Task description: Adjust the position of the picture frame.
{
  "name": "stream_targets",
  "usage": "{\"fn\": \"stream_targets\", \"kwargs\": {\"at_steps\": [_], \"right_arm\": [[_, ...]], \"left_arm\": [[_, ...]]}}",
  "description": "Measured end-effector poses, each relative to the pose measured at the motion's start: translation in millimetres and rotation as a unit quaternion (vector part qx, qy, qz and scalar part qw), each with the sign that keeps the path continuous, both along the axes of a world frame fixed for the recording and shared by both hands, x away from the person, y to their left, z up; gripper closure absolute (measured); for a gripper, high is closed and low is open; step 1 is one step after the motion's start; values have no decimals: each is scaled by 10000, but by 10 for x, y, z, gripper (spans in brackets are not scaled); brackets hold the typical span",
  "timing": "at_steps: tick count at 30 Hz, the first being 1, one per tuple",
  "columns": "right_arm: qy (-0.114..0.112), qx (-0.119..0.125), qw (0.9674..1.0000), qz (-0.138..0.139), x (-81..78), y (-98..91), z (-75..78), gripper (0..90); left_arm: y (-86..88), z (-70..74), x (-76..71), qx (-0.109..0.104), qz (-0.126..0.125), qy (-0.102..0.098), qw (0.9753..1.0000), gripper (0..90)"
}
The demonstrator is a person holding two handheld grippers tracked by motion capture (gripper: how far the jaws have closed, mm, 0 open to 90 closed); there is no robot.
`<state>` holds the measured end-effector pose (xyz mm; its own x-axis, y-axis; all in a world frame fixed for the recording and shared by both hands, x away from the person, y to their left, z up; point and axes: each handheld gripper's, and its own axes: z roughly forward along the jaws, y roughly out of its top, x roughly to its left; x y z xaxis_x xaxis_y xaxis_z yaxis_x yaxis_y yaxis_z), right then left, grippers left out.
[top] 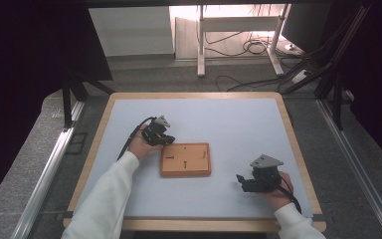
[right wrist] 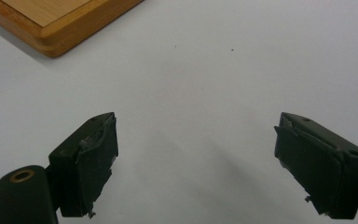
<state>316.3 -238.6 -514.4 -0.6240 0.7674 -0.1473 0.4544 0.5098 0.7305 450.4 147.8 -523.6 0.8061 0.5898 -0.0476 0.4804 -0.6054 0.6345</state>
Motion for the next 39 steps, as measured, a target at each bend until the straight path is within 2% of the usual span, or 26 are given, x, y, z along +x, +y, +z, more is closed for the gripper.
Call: {"fn": "stream_targets", "kwargs": {"at_steps": [4,10,13,16,18,21,28,39], "right_arm": [[-8,1,10000,-1,2,-4,0,133],[1,4,10000,-11,2,1,1,133],[-13,-5,10000,-6,0,3,3,133],[-3,-7,10000,-7,4,8,-5,133],[9,-21,10000,-7,5,11,-7,133],[10,-34,10000,-3,8,12,-10,133],[11,-38,10000,-14,11,13,-13,133],[-4,75,9998,-158,20,-14,0,133]], "left_arm": [[-3,-17,-163,137,-218,-69,9996,900],[6,-26,-452,127,-375,-171,9991,900],[33,-39,-583,64,-355,-174,9992,900],[55,-66,-685,-175,-365,-81,9991,900],[64,-73,-741,-232,-383,-75,9990,900],[70,-75,-804,-248,-418,-95,9988,900],[81,-72,-911,-405,-587,64,9974,900],[22,-43,-1036,-500,-752,75,9959,900]]}}
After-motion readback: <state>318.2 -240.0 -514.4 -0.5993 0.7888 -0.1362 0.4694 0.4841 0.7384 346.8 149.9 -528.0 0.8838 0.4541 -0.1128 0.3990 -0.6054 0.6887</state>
